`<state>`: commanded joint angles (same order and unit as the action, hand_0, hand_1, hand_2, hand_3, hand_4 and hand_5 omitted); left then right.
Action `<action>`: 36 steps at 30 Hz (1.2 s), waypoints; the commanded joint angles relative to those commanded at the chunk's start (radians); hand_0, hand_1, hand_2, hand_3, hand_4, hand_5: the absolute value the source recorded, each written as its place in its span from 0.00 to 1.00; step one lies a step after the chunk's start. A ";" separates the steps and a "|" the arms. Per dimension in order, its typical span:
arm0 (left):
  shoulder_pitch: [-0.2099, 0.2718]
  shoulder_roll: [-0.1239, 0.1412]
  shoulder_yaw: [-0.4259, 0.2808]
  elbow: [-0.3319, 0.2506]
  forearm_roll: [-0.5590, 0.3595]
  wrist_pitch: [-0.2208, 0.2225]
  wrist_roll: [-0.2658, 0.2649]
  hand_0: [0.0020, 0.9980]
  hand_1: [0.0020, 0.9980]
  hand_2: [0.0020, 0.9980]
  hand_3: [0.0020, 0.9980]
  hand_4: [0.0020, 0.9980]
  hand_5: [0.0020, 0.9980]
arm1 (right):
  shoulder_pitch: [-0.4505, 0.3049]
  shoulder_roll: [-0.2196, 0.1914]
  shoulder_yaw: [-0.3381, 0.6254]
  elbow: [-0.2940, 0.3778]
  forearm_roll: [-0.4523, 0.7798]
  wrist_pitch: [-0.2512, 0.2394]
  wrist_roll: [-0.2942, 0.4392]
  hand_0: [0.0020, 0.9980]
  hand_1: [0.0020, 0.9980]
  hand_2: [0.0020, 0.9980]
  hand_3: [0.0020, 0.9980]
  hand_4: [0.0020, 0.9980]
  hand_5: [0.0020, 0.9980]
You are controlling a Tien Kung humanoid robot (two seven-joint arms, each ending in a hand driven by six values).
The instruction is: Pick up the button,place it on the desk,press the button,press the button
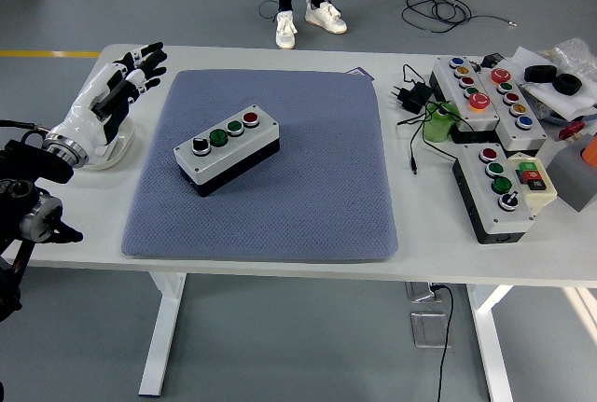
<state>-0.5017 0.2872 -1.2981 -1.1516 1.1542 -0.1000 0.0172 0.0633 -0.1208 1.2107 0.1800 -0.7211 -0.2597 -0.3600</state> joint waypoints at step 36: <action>-0.119 -0.042 0.297 0.071 0.565 0.025 0.355 1.00 1.00 1.00 1.00 1.00 0.67 | -0.003 0.000 -0.023 0.000 0.026 0.000 -0.002 0.65 0.51 0.55 0.60 0.28 0.40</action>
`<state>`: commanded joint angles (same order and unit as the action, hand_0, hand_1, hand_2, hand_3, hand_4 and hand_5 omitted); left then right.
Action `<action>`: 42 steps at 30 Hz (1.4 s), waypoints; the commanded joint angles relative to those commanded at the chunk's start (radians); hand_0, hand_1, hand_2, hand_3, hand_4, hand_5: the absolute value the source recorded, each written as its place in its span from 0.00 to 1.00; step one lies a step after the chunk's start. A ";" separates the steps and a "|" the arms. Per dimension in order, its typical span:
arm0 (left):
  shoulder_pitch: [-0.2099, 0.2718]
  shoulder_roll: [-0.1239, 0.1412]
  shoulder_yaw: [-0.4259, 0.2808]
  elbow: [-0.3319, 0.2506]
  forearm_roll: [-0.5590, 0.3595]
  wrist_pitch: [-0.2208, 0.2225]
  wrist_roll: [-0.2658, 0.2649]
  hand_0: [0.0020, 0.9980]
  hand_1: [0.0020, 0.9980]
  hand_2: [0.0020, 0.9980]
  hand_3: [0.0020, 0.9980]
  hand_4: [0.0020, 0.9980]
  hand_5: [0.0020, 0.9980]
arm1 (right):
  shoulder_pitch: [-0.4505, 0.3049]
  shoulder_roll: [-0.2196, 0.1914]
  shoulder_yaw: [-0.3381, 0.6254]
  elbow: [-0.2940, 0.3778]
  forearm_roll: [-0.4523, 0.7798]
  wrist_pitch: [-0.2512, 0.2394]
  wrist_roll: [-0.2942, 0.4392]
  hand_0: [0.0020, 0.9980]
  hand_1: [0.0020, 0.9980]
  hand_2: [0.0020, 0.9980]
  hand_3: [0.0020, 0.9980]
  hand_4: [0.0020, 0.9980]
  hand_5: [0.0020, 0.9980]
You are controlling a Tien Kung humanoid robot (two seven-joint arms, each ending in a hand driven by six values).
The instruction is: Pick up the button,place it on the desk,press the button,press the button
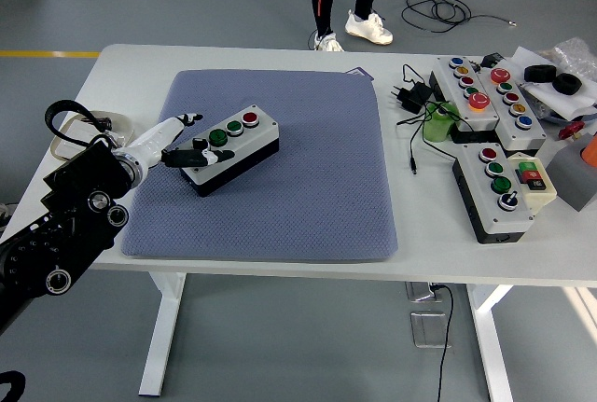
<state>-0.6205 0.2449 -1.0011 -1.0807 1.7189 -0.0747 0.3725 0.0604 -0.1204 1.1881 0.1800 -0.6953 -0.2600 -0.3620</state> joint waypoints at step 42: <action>-0.092 -0.050 0.125 0.044 0.194 0.016 0.259 0.72 0.77 0.78 0.98 0.42 0.00 | -0.002 -0.006 0.008 0.000 -0.011 -0.002 0.004 0.65 0.51 0.55 0.60 0.28 0.41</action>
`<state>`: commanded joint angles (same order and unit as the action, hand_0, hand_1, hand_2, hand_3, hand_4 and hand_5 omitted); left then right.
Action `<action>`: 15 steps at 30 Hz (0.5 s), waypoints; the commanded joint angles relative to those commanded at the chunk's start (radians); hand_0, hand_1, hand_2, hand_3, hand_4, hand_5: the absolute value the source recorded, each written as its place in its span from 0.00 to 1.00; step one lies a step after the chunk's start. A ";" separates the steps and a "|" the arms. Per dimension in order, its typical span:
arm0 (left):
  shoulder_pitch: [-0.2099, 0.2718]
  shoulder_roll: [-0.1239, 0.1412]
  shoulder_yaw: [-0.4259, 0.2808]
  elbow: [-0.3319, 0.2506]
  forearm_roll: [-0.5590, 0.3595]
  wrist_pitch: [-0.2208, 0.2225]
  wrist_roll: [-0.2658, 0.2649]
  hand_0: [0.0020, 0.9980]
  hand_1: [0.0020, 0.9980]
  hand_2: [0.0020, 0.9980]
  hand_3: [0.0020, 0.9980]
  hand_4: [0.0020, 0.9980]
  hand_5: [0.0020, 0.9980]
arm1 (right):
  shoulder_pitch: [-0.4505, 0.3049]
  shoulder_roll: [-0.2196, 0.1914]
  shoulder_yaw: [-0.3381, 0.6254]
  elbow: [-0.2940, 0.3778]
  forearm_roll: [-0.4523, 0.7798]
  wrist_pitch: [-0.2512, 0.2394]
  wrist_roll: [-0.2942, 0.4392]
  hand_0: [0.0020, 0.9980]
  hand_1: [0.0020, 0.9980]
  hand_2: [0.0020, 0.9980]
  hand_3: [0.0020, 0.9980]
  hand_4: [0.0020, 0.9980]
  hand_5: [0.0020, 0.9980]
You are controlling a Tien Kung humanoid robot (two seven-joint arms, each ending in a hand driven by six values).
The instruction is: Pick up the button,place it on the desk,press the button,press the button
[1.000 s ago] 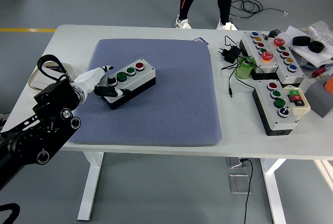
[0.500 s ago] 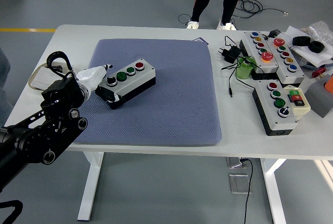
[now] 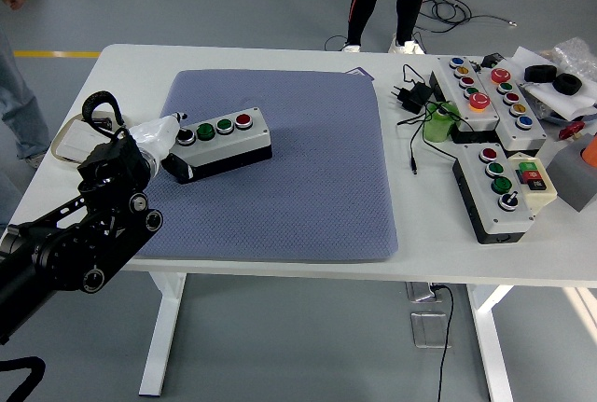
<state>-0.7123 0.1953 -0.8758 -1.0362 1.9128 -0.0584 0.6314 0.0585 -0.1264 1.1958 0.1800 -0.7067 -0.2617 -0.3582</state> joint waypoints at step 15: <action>-0.019 -0.011 0.045 0.022 0.021 0.032 -0.058 0.72 0.76 0.73 0.91 0.44 0.00 | 0.000 -0.002 0.008 0.000 -0.006 -0.001 0.000 0.65 0.51 0.55 0.59 0.28 0.40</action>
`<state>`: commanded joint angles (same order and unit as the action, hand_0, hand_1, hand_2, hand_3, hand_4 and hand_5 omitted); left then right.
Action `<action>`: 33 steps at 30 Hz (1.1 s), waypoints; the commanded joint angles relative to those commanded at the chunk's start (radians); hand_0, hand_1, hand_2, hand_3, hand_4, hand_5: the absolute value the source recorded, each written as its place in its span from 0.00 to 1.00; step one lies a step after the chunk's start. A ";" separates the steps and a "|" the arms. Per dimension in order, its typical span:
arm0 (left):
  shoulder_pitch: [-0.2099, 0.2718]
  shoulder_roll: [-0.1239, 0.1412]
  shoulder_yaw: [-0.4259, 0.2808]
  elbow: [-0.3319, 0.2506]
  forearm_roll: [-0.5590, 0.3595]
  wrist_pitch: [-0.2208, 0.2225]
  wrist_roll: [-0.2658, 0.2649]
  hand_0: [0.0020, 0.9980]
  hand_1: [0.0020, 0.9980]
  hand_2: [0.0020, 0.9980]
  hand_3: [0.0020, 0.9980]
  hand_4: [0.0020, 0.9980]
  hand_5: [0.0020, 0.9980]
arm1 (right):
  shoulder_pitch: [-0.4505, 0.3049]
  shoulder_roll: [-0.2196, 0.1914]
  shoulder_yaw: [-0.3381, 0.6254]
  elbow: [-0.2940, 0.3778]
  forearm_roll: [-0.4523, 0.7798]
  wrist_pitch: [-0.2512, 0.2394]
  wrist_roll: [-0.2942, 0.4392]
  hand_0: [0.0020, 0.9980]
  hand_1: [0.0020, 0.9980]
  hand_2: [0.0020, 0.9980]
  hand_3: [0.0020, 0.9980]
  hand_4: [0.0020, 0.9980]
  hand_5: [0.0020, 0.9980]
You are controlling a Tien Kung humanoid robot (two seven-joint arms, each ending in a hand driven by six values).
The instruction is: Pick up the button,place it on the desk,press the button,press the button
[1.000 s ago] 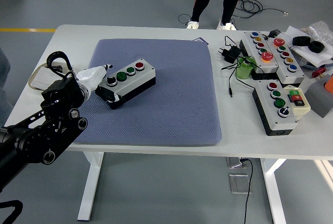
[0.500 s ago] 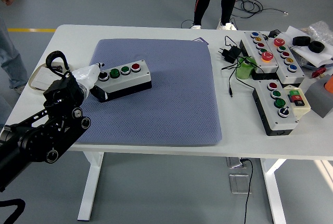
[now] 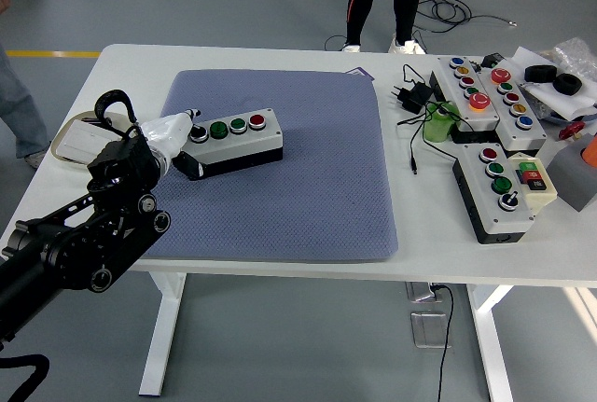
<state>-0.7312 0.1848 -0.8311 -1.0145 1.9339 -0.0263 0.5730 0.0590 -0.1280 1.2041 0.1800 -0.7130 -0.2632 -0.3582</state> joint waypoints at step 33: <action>-0.012 0.013 0.111 0.075 -0.081 0.135 -0.339 0.43 0.32 0.30 0.40 0.52 0.00 | -0.001 -0.001 0.002 0.000 -0.001 -0.002 -0.003 0.65 0.51 0.55 0.59 0.28 0.40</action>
<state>-0.7428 0.1973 -0.7204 -0.9392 1.8533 0.1084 0.2344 0.0582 -0.1287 1.2066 0.1800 -0.7136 -0.2653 -0.3607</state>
